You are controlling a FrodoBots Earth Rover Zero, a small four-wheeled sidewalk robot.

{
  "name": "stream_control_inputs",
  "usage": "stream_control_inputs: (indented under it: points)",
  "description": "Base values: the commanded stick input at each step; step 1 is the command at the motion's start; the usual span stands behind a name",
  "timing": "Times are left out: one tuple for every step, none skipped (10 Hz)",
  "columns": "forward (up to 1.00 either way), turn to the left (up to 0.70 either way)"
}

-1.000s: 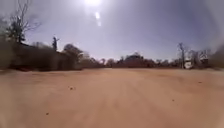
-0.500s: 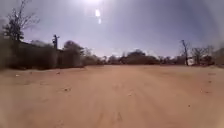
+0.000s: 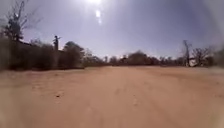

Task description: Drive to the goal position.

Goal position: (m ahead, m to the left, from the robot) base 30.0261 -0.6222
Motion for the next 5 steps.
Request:
stream_control_inputs:
  points:
    - [0.85, 0.00]
    - [0.85, 0.00]
    - [0.85, 0.00]
    - [0.85, 0.00]
    - [0.85, 0.00]
